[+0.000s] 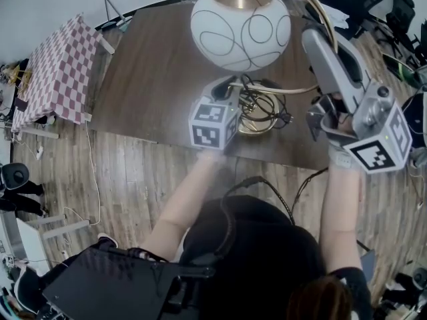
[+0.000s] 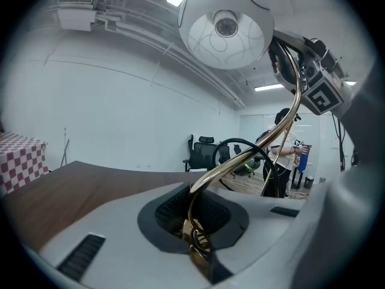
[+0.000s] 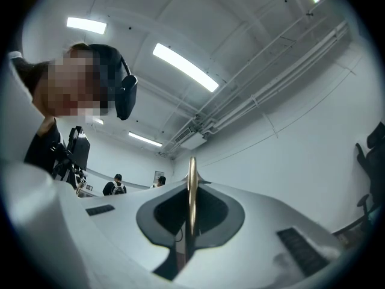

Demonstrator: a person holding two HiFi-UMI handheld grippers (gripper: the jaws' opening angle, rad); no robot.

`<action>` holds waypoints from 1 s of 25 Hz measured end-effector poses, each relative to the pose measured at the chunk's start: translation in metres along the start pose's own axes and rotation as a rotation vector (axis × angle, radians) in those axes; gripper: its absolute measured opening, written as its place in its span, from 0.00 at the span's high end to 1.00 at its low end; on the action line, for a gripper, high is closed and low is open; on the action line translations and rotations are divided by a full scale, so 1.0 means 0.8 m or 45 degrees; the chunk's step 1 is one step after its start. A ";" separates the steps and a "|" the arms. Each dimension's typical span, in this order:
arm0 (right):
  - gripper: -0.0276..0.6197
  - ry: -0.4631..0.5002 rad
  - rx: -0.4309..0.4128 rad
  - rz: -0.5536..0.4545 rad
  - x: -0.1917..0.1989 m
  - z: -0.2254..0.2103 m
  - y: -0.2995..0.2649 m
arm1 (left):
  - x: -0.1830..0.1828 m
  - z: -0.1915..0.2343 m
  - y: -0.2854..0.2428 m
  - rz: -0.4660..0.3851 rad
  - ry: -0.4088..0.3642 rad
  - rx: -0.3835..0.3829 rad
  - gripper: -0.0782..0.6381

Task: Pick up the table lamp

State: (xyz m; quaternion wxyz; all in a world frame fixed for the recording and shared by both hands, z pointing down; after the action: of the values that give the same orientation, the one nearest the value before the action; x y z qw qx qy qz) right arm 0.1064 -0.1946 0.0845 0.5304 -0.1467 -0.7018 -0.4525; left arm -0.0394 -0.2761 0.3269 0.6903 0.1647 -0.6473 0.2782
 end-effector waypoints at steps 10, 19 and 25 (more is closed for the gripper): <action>0.95 0.028 0.018 -0.002 0.000 0.001 -0.001 | 0.001 0.000 0.000 0.006 0.008 0.002 0.88; 0.95 0.022 0.013 0.018 0.001 0.002 0.000 | 0.004 -0.001 0.000 0.022 0.018 0.003 0.88; 0.95 0.016 0.013 0.027 0.003 0.001 0.001 | 0.007 -0.002 -0.001 0.026 0.017 0.010 0.88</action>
State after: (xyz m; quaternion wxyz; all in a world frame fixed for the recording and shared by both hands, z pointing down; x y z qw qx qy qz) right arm 0.1053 -0.1942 0.0873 0.5401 -0.1485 -0.6992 -0.4443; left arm -0.0375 -0.2753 0.3327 0.6910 0.1589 -0.6433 0.2888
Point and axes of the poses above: the fingertips, and each gripper's own axes: y backward along the fingers, z to its left, x out of its underside, the point moved 6 cm from there along y, backward along the fingers, and after that the axes turned 7 degrees about -z, right-handed, at the moved point
